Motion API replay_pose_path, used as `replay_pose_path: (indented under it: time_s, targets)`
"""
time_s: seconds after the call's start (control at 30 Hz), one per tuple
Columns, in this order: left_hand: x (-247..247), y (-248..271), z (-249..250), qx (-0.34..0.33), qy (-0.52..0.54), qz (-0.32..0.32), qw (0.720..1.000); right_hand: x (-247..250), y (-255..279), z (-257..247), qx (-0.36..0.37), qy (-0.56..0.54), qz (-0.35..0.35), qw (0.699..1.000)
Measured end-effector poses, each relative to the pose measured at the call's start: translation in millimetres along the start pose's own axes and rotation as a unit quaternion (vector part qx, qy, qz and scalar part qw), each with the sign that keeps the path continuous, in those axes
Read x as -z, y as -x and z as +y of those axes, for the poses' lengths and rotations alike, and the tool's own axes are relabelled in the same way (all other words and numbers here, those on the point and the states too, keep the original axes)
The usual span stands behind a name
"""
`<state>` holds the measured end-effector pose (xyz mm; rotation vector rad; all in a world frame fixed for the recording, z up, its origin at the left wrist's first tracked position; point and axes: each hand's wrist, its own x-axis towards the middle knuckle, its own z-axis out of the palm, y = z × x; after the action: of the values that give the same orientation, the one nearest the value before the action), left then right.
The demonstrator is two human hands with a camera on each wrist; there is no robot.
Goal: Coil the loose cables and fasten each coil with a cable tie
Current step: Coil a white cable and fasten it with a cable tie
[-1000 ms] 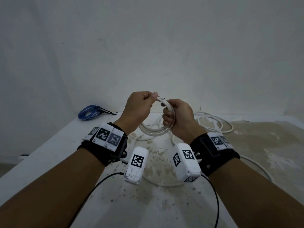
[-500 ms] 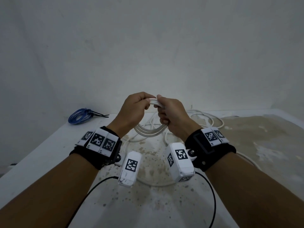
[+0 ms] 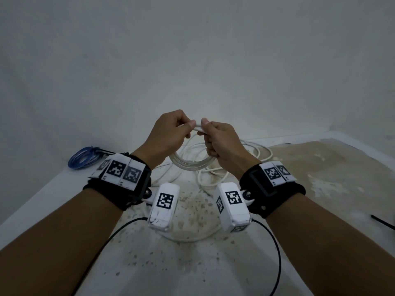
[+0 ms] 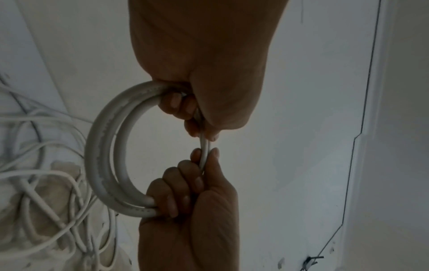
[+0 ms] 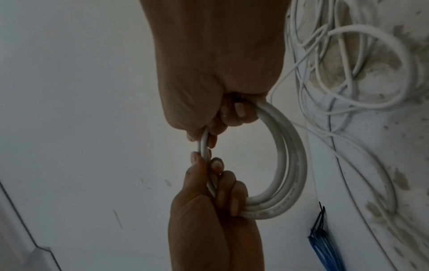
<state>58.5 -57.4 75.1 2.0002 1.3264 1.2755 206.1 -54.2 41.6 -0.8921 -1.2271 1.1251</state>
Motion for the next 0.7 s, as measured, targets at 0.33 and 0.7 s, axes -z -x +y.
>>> replay_pose_path:
  time_s: [0.33, 0.7]
  targets:
    - [-68.7, -4.8, 32.8, -0.034, 0.026, -0.061, 0.997, 74.2, 21.6, -3.7, -0.004, 0.028, 0.074, 0.997]
    - [-173.1, 21.7, 63.4, -0.024, 0.053, -0.135, 0.989, 214.7, 87.5, -21.1, -0.128, 0.579, 0.229, 0.772]
